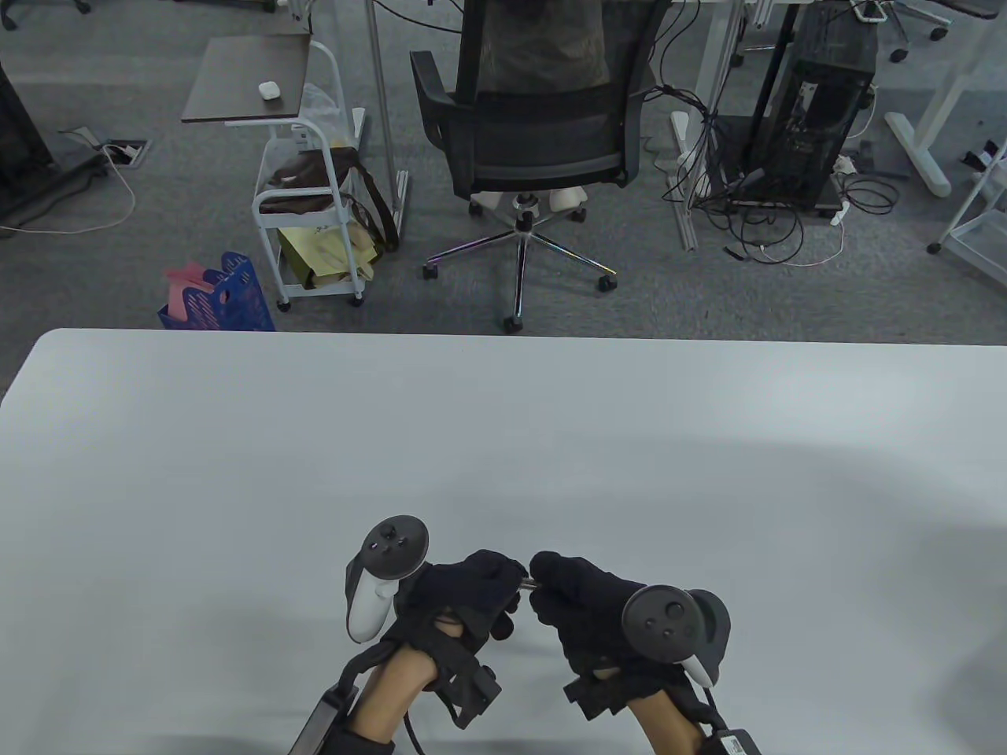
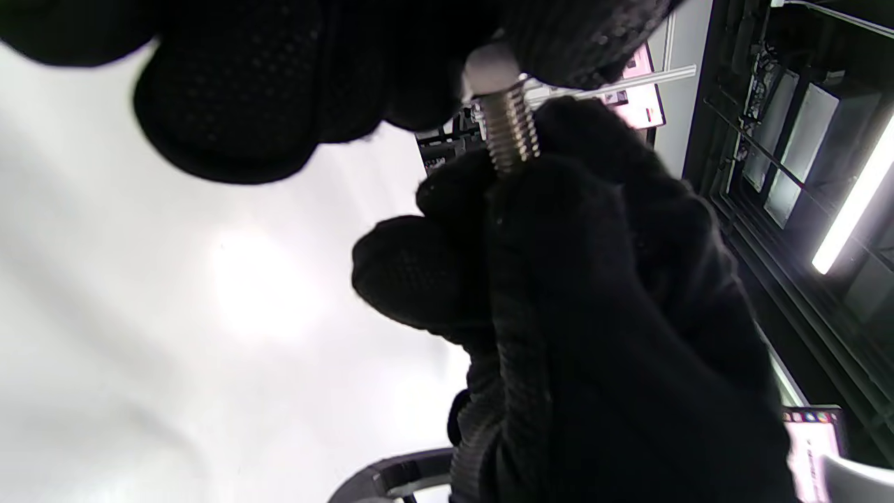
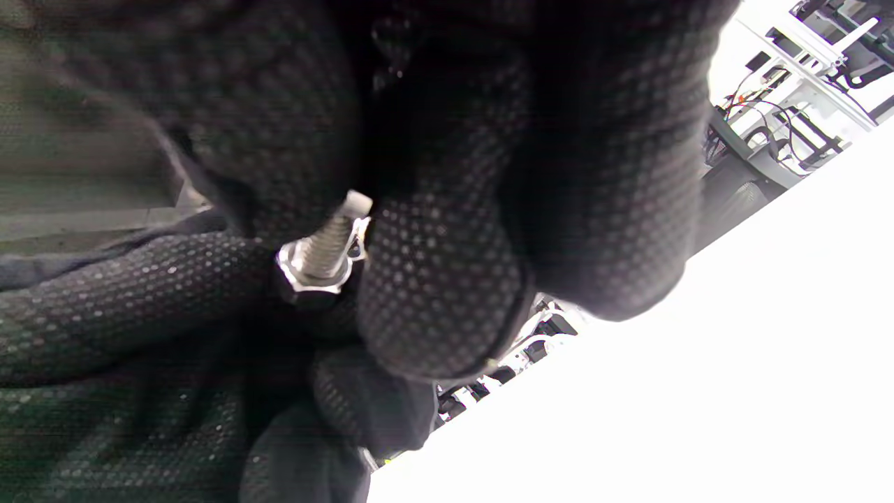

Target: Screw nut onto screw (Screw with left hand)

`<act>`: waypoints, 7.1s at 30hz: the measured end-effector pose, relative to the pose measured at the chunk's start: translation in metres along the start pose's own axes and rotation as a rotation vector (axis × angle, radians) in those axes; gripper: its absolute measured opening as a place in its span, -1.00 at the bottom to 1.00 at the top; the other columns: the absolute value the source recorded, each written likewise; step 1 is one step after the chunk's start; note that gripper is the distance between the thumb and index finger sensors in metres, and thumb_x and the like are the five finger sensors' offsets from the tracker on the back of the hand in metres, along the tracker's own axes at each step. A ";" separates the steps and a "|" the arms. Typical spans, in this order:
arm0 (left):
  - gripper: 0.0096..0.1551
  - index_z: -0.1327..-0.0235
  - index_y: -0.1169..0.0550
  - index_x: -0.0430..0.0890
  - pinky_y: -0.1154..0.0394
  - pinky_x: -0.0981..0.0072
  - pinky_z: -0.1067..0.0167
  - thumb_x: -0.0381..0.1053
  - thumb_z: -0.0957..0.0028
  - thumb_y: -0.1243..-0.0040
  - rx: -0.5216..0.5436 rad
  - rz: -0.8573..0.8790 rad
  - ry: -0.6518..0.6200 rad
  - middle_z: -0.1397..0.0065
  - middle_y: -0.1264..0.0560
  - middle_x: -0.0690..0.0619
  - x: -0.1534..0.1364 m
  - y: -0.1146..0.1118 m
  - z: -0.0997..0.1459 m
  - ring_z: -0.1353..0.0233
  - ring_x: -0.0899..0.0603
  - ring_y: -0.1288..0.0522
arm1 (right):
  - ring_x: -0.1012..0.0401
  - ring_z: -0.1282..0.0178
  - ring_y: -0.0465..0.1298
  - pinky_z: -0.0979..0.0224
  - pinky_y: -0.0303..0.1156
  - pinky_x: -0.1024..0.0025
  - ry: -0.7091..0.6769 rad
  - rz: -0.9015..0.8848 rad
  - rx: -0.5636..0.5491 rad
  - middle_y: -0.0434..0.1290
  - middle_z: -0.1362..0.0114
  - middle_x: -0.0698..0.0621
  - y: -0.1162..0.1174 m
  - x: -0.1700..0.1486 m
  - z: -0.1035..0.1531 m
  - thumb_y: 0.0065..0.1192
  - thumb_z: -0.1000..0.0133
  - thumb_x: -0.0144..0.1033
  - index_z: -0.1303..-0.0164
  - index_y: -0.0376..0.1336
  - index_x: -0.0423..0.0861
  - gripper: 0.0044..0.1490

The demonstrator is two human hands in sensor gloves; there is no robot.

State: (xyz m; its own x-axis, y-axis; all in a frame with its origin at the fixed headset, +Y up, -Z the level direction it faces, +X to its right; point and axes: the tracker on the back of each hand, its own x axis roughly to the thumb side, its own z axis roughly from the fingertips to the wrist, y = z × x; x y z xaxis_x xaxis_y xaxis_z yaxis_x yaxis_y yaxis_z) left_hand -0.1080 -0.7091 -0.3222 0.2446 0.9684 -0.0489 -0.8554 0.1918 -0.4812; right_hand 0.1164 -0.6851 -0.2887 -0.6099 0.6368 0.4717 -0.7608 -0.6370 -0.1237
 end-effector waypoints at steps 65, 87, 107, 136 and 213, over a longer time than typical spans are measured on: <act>-0.21 -0.30 -0.47 -0.34 -0.46 -0.26 0.14 0.14 0.06 -0.06 0.047 -0.006 0.012 -0.18 -0.50 -0.47 -0.005 0.002 0.002 0.11 -0.43 -0.60 | 0.26 0.32 0.88 0.11 0.85 0.29 0.002 -0.033 -0.005 0.71 -0.01 -0.05 -0.001 0.001 0.000 0.56 0.21 -0.19 0.00 0.49 -0.06 -0.44; -0.20 -0.37 -0.37 -0.31 -0.45 -0.23 0.10 0.12 0.04 -0.07 -0.021 0.021 -0.013 -0.22 -0.46 -0.44 -0.001 0.000 0.002 0.08 -0.40 -0.58 | 0.26 0.32 0.88 0.11 0.85 0.29 -0.004 -0.033 -0.020 0.71 -0.01 -0.05 -0.002 0.001 0.001 0.56 0.21 -0.19 0.00 0.49 -0.06 -0.44; -0.36 -0.16 -0.50 -0.33 -0.46 -0.23 0.16 0.05 0.06 -0.09 -0.017 -0.030 -0.011 -0.14 -0.51 -0.41 0.003 -0.001 0.001 0.14 -0.38 -0.60 | 0.26 0.32 0.88 0.11 0.85 0.29 -0.007 -0.038 -0.016 0.71 -0.01 -0.05 -0.002 0.001 0.000 0.56 0.21 -0.19 0.00 0.49 -0.06 -0.44; -0.24 -0.27 -0.49 -0.35 -0.46 -0.25 0.15 0.12 0.05 -0.06 -0.014 0.005 0.006 -0.16 -0.52 -0.46 0.000 0.001 0.002 0.13 -0.42 -0.61 | 0.26 0.33 0.88 0.12 0.85 0.29 0.000 -0.056 -0.028 0.71 -0.01 -0.05 -0.003 0.000 0.001 0.56 0.21 -0.19 0.00 0.49 -0.06 -0.44; -0.19 -0.36 -0.39 -0.33 -0.45 -0.23 0.12 0.13 0.04 -0.07 -0.012 0.034 -0.010 -0.22 -0.46 -0.46 0.001 0.001 0.004 0.09 -0.40 -0.58 | 0.28 0.35 0.89 0.14 0.86 0.31 -0.008 -0.057 -0.025 0.72 0.00 -0.04 -0.002 0.002 0.001 0.54 0.21 -0.18 -0.01 0.48 -0.07 -0.43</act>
State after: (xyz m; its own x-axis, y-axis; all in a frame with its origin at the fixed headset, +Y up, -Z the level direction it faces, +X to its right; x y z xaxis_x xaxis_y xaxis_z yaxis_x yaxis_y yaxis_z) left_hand -0.1103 -0.7078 -0.3195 0.2109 0.9759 -0.0565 -0.8574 0.1569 -0.4901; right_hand 0.1174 -0.6830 -0.2865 -0.5632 0.6684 0.4857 -0.7999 -0.5885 -0.1177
